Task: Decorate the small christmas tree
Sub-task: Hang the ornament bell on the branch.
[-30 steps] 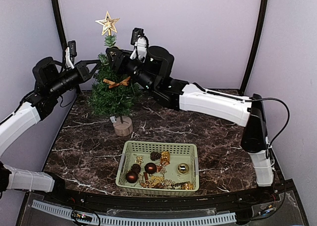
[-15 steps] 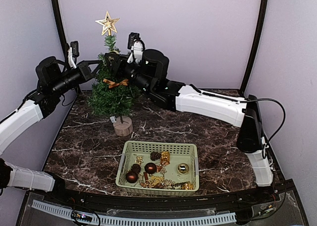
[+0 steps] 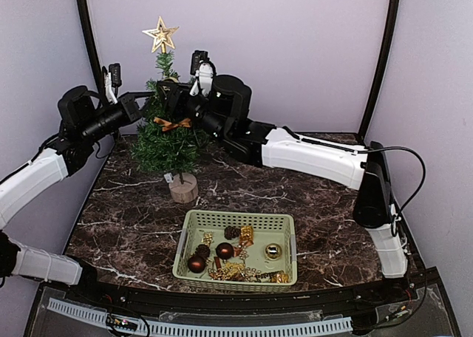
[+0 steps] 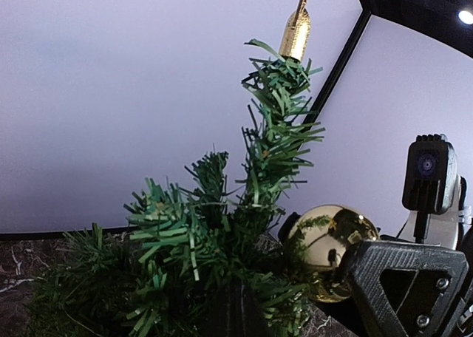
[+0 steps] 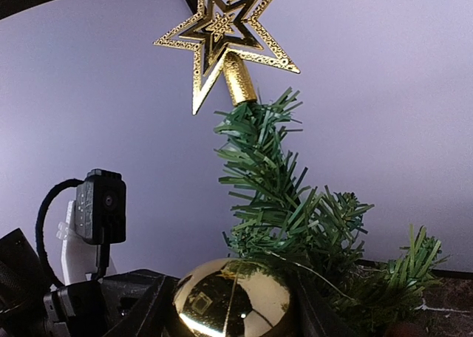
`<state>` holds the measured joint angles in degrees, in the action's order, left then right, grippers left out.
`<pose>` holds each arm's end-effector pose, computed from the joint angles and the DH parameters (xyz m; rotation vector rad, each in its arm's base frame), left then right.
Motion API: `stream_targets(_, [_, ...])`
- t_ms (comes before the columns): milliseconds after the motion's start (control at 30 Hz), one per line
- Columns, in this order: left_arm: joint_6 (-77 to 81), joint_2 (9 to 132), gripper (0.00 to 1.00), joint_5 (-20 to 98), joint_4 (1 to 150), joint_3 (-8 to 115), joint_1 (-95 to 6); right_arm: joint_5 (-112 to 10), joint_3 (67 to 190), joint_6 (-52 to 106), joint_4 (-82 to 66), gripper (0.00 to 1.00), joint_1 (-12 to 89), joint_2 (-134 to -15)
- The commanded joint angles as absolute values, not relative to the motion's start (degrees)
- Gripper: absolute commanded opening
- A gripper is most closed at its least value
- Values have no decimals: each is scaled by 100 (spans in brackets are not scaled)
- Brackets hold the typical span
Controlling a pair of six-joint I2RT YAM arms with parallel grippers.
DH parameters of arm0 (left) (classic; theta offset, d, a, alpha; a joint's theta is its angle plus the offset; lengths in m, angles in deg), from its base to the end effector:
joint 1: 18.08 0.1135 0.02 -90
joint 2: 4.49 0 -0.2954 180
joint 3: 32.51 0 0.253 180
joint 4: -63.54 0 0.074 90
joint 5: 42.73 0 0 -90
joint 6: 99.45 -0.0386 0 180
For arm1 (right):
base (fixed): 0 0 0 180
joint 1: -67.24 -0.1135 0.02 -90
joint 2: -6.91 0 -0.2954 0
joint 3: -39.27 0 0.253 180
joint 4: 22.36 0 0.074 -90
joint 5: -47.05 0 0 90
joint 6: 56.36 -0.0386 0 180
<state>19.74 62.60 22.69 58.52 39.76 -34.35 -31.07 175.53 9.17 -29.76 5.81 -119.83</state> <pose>0.2493 -0.0895 0.4278 0.2094 1.4632 -0.9484 0.2715 0.4820 0.4246 -0.2496 1.3483 1.1451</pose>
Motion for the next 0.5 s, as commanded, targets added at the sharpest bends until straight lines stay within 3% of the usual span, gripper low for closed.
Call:
stream_targets(0, [2003,6317,0,2187,5553,3834,-3408,-2988,17485,910,-3131,44,622,-12026])
stream_targets(467, [1884,6422,0,2194,5340,3796,-3408,-2959,17516,899,-3131,44,624,-12065])
